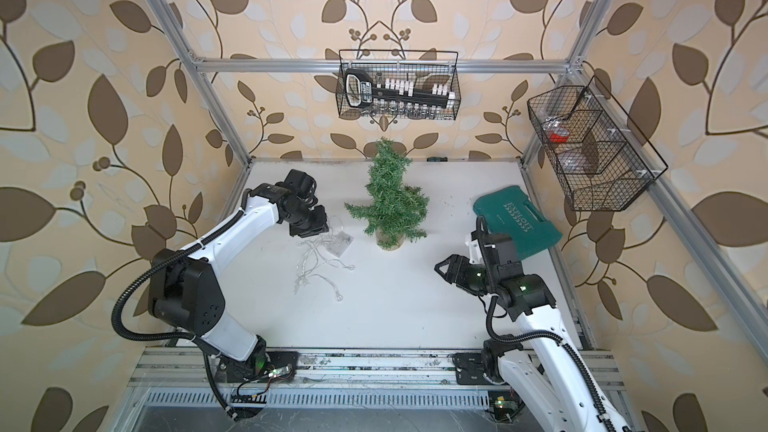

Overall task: Remove string lights from the small christmas tree
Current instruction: Place the light string at the center of the board.

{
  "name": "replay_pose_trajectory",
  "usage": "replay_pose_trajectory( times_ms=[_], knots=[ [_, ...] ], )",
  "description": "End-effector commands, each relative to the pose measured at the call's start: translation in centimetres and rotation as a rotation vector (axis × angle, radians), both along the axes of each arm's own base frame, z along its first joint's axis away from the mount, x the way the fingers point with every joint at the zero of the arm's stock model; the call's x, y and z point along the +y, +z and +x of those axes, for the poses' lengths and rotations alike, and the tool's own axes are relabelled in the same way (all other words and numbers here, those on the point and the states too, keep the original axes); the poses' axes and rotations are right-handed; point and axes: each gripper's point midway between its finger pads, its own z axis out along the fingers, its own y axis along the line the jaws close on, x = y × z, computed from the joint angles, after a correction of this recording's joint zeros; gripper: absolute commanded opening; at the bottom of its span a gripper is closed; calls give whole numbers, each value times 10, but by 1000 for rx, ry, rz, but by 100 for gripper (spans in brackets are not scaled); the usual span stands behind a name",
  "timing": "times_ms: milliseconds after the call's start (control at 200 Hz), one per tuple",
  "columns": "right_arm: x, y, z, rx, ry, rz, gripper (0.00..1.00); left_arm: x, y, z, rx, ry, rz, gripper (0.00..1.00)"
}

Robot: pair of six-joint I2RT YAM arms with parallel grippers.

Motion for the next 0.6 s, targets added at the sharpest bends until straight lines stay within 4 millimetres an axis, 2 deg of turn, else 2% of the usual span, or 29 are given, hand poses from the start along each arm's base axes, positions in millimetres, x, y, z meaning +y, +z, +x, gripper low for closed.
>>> replay_pose_trajectory(
  times_ms=[0, 70, 140, 150, 185, 280, 400, 480, 595],
  knots=[
    [0, 13, 4, -41, 14, -7, 62, 8, 31, -11, -59, -17, 25, 39],
    [1, 12, 4, -40, 15, -5, 62, 16, 33, -23, -57, -33, 58, 49],
    [1, 8, 2, -32, 17, -3, 62, 26, 25, -41, -12, -54, 108, 50],
    [1, 8, 2, -32, 17, -3, 61, 28, 31, -44, -27, -56, 110, 50],
    [1, 6, 1, -27, 16, -1, 62, 34, 31, -55, -13, -60, 135, 51],
    [1, 3, -2, -25, 11, 5, 62, 47, 19, -81, 40, -78, 186, 52],
    [0, 2, -1, -31, 2, 10, 62, 43, -2, -106, 123, -124, 149, 52],
    [1, 4, 0, -32, 2, 15, 61, 37, -10, -111, 193, -142, 123, 51],
    [4, 11, 4, -43, 11, 27, 61, 28, -7, -104, 197, -145, 89, 50]
  ],
)
